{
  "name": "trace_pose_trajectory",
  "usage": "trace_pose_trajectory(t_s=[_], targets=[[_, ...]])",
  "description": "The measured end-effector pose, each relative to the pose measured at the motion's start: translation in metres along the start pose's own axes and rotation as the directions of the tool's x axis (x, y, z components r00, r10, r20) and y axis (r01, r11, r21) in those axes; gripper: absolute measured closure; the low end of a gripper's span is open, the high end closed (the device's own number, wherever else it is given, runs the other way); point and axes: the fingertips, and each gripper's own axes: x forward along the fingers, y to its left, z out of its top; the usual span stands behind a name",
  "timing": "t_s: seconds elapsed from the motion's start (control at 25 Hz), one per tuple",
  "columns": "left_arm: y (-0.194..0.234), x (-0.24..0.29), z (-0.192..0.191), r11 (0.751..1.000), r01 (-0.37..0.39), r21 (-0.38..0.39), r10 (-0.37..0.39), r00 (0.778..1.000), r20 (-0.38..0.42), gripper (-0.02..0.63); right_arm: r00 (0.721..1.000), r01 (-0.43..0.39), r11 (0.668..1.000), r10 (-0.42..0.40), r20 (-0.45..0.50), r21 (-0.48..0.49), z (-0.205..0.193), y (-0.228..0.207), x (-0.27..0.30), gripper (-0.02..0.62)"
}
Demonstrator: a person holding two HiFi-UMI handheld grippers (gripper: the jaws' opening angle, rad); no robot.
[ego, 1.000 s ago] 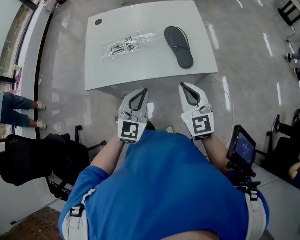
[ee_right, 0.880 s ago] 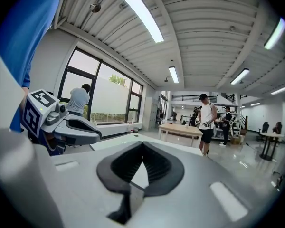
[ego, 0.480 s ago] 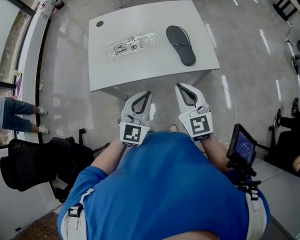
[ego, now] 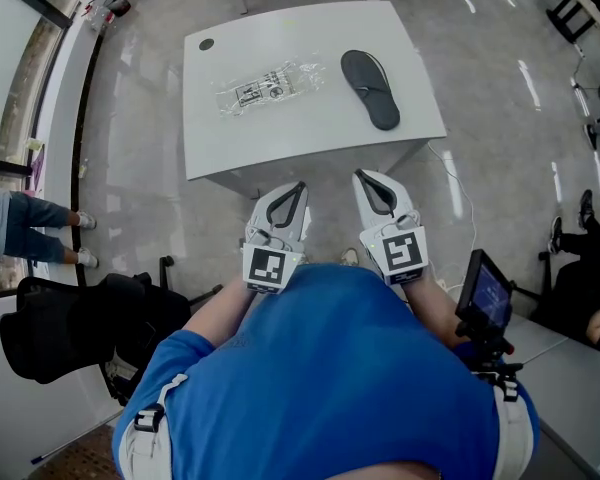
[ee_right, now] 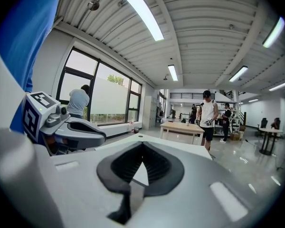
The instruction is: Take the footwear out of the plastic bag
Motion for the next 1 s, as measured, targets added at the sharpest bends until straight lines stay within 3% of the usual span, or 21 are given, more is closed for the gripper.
trace_pose_trajectory(t_s=[1.0], targets=[[0.0033,0.0008,0.0094,1.0,-0.008,0.007,0.008,1.0,0.025,0.6,1.0,0.008,1.0,-0.008,-0.001,-0.012,0.0041,0.0011,-0.0017,0.592]])
